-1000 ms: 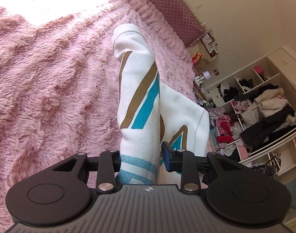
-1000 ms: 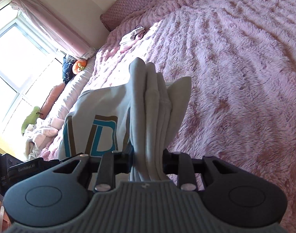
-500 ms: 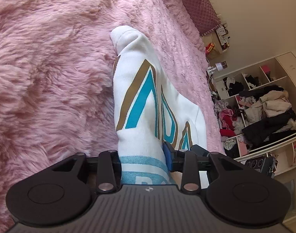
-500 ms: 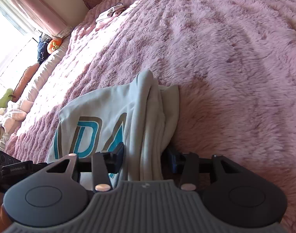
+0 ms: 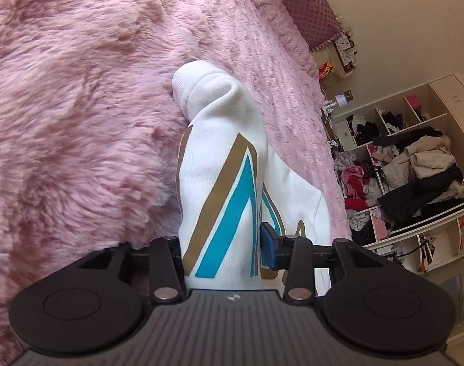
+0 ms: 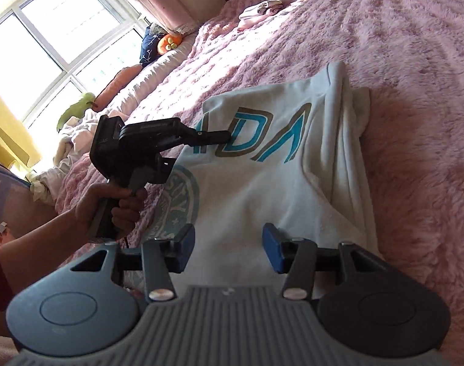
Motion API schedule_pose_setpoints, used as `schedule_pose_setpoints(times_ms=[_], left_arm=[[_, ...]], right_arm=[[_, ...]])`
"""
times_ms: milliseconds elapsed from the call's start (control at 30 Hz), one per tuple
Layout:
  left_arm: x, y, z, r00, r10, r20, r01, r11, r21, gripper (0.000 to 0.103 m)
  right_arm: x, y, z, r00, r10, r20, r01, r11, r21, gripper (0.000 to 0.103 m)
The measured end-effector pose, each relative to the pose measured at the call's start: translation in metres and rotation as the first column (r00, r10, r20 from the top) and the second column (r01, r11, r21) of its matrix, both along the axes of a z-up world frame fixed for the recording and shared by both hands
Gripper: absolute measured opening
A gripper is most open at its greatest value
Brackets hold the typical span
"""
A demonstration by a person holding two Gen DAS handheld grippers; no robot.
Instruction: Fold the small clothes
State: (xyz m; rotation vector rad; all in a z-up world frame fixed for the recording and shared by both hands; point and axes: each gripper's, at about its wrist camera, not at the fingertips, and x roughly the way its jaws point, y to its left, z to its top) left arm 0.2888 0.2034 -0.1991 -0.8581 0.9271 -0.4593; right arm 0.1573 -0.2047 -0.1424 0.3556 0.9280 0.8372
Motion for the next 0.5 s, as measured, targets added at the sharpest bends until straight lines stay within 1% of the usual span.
schedule_pose_setpoints(times_ms=[100, 167, 267, 333, 367, 400, 467, 500], left_arm=[[0.009, 0.003, 0.002, 0.999, 0.025, 0.029, -0.025, 1.000, -0.014, 0.046], [0.016, 0.007, 0.004, 0.997, 0.062, 0.055, -0.061, 0.998, -0.017, 0.046], [0.034, 0.020, 0.009, 0.984, 0.152, 0.098, -0.145, 0.987, -0.070, 0.046], [0.045, 0.026, 0.015, 0.976, 0.173, 0.130, -0.162, 0.983, -0.085, 0.045], [0.051, 0.026, 0.020, 0.973, 0.174, 0.152, -0.165, 0.984, -0.068, 0.045], [0.056, 0.025, 0.028, 0.969, 0.172, 0.178, -0.170, 0.985, -0.030, 0.040], [0.060, 0.025, 0.040, 0.960, 0.181, 0.212, -0.195, 0.980, 0.047, 0.040], [0.060, 0.027, 0.047, 0.955, 0.197, 0.223, -0.219, 0.972, 0.079, 0.040]], right_arm=[[0.001, -0.005, -0.006, 1.000, -0.013, -0.021, 0.014, 0.999, 0.034, 0.046], [-0.002, -0.008, -0.009, 0.999, -0.011, -0.036, 0.013, 0.999, 0.041, 0.045], [-0.001, -0.007, -0.011, 0.999, 0.005, -0.031, -0.004, 0.999, 0.033, 0.044], [0.001, -0.006, -0.011, 0.999, 0.011, -0.030, -0.010, 1.000, 0.030, 0.043], [0.003, -0.006, -0.011, 0.999, 0.011, -0.035, -0.009, 0.999, 0.033, 0.043], [0.004, -0.006, -0.012, 0.999, 0.010, -0.039, -0.008, 0.999, 0.035, 0.043], [0.007, -0.006, -0.013, 0.999, 0.006, -0.047, -0.004, 0.999, 0.040, 0.043], [0.008, -0.006, -0.014, 0.999, 0.003, -0.050, -0.001, 0.999, 0.041, 0.043]])
